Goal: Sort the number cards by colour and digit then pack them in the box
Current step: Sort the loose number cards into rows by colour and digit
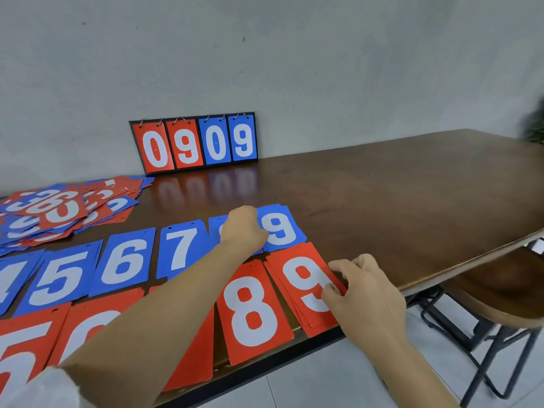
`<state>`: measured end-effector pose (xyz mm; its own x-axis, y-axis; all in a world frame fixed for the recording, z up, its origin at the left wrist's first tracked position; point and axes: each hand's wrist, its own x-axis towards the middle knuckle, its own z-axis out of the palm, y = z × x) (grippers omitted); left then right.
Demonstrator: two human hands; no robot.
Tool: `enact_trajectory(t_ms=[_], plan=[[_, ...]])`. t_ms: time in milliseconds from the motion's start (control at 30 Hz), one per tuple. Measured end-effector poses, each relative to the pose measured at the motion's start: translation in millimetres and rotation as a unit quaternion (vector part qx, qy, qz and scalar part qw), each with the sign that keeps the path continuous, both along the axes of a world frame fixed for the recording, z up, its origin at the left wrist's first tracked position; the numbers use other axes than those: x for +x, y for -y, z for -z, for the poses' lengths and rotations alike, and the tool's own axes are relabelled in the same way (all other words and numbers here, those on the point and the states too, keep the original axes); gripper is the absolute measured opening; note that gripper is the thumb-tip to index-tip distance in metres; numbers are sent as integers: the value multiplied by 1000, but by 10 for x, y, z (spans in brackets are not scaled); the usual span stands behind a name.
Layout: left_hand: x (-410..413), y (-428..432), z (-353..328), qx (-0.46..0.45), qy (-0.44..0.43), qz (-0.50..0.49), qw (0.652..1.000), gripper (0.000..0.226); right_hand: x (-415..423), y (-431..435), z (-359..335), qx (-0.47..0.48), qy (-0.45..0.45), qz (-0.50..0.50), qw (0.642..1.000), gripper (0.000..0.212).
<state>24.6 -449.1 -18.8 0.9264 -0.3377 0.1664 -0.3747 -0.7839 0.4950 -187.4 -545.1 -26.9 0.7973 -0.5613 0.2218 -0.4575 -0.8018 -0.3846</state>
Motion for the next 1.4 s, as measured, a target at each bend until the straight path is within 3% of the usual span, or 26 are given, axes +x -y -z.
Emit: enact_trajectory(t_ms=[133,233,433,800,1033,1400], plan=[[-29,-25,-24,4,5,12,1000,10,14,-10,18,-39,-11,-16,999,35],[-14,-86,-14,-3,7,34,999,42,34,0,9,-43,-11,-29,999,34],[-72,-345,-124,8,51,59,997,55,227,-115,-118,-5,63,-80,995,46],[110,-1437,-415,9,77,8,997,64,983,-782,-536,-30,68,-186,980,62],[472,-2509,-575,17,90,-41,995,66,1658,-1572,-785,-77,73,-217,970,58],[1147,-4263,-414,65,51,-112,990,62,2755,-2797,-656,-68,33,-210,975,44]])
